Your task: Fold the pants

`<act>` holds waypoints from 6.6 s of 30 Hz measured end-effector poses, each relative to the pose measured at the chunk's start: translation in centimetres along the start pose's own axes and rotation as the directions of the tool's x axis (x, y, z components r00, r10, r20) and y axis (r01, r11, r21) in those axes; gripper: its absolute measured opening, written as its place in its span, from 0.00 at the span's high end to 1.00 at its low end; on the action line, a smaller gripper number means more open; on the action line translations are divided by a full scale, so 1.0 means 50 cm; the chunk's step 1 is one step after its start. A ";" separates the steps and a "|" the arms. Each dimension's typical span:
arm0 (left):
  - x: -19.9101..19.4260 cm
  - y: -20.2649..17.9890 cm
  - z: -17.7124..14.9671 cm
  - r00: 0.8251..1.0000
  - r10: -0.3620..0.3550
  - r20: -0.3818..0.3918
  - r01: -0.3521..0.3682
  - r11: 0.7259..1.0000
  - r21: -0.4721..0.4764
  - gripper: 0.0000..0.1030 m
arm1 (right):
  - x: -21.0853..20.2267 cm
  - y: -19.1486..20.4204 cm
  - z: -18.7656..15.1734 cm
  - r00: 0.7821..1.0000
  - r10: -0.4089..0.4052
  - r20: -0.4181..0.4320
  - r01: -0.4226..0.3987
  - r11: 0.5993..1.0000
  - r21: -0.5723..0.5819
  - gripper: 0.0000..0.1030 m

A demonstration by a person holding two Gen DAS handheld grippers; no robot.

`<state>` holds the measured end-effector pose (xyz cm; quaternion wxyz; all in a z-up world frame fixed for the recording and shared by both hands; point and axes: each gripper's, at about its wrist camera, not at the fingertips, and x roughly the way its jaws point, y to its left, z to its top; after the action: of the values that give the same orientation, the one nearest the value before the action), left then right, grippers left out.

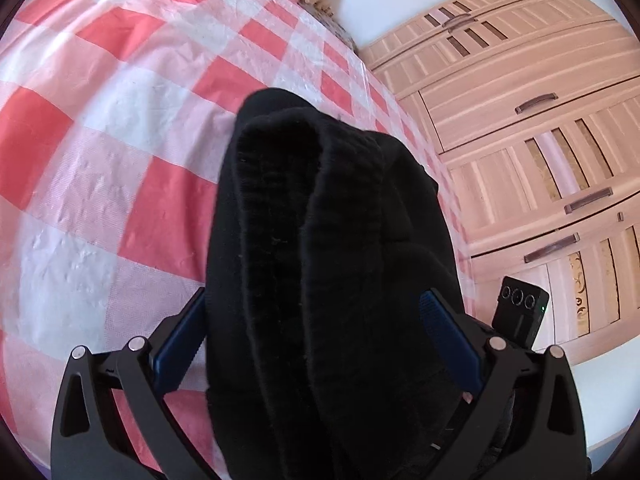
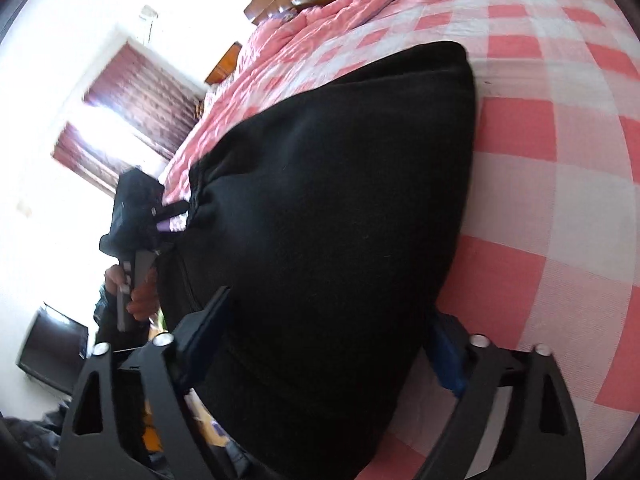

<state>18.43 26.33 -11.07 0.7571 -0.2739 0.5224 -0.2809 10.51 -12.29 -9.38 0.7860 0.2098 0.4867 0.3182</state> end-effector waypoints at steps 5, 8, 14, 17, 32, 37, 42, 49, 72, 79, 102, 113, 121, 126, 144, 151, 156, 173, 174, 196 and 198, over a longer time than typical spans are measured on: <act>-0.004 -0.019 -0.021 0.997 0.078 0.025 -0.079 0.997 0.020 0.37 | -0.017 -0.037 -0.008 0.998 0.036 0.058 -0.039 0.998 0.055 0.49; -0.012 -0.027 -0.035 0.992 0.101 0.074 -0.105 0.993 0.050 0.45 | -0.019 -0.024 -0.012 0.994 0.021 0.105 -0.023 1.000 0.018 0.57; -0.024 -0.090 -0.035 0.963 0.214 0.165 -0.231 0.968 0.096 0.56 | -0.035 0.033 -0.011 0.978 -0.085 0.191 0.108 0.988 -0.114 0.63; -0.008 -0.112 -0.005 0.962 0.222 0.159 -0.241 0.964 0.112 0.58 | -0.043 0.026 0.014 0.970 -0.114 0.215 0.145 0.981 -0.132 0.64; 0.170 -0.200 0.192 0.969 0.204 0.139 -0.225 0.962 0.155 0.53 | -0.085 -0.106 0.128 0.924 -0.253 0.287 0.264 0.965 -0.001 0.62; 0.118 -0.204 0.162 0.905 0.338 0.259 -0.384 0.910 0.157 0.14 | -0.109 -0.084 0.104 0.892 -0.350 0.288 0.353 0.935 0.042 0.18; 0.025 -0.336 0.040 0.785 0.324 0.528 -0.522 0.804 0.283 0.02 | -0.125 0.014 0.057 0.837 -0.358 0.414 0.439 0.891 -0.116 0.09; 0.181 -0.391 -0.043 0.819 0.377 0.433 -0.568 0.645 0.511 0.02 | -0.006 0.062 0.041 0.763 -0.536 0.361 0.633 0.730 -0.255 0.09; 0.183 -0.316 -0.095 0.769 0.414 0.486 -0.615 0.685 0.390 0.01 | -0.015 -0.006 0.008 0.839 -0.479 0.258 0.532 0.822 -0.203 0.04; 0.184 -0.334 -0.098 0.733 0.450 0.509 -0.664 0.635 0.395 0.01 | -0.024 0.007 -0.003 0.840 -0.479 0.255 0.528 0.828 -0.187 0.04; 0.255 -0.472 -0.112 0.669 0.444 0.596 -0.740 0.473 0.478 0.01 | -0.081 0.017 0.041 0.659 -0.618 0.428 0.703 0.709 -0.059 0.04; 0.123 -0.486 -0.143 0.672 0.327 0.664 -0.673 0.643 0.365 0.02 | -0.162 0.052 0.018 0.654 -0.570 0.497 0.681 0.729 -0.061 0.04; -0.095 -0.607 -0.221 0.372 0.310 0.875 -0.803 0.580 0.136 0.01 | -0.302 0.202 -0.021 0.520 -0.484 0.704 0.693 0.721 -0.015 0.04; -0.117 -0.622 -0.298 0.328 0.250 0.911 -0.804 0.580 0.130 0.01 | -0.312 0.251 -0.079 0.514 -0.422 0.747 0.682 0.729 -0.059 0.04; 0.144 -0.425 -0.318 0.604 0.620 0.501 -0.768 0.620 0.158 0.01 | -0.078 0.074 -0.153 0.705 -0.654 0.273 0.683 0.731 -0.013 0.04; 0.136 -0.410 -0.320 0.640 0.605 0.474 -0.733 0.666 0.140 0.01 | -0.073 0.079 -0.172 0.701 -0.657 0.280 0.687 0.726 -0.016 0.04; 0.145 -0.418 -0.325 0.646 0.600 0.473 -0.733 0.661 0.162 0.01 | -0.060 0.083 -0.166 0.705 -0.655 0.272 0.690 0.723 -0.046 0.04; 0.147 -0.422 -0.329 0.652 0.591 0.475 -0.728 0.662 0.177 0.01 | -0.060 0.081 -0.166 0.707 -0.656 0.264 0.689 0.723 -0.046 0.04; 0.146 -0.420 -0.329 0.654 0.590 0.474 -0.727 0.663 0.178 0.01 | -0.059 0.080 -0.166 0.707 -0.656 0.263 0.689 0.724 -0.046 0.04; 0.147 -0.416 -0.332 0.658 0.589 0.470 -0.724 0.666 0.180 0.01 | -0.049 0.074 -0.176 0.718 -0.652 0.243 0.679 0.734 -0.035 0.04; 0.147 -0.416 -0.332 0.658 0.589 0.470 -0.724 0.665 0.180 0.01 | -0.048 0.073 -0.177 0.719 -0.652 0.242 0.677 0.735 -0.033 0.04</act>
<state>2.02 4.67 -6.08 0.9271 0.0299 0.3733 -0.0139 0.68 -11.22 -9.39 0.9063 0.0068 0.4222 0.0184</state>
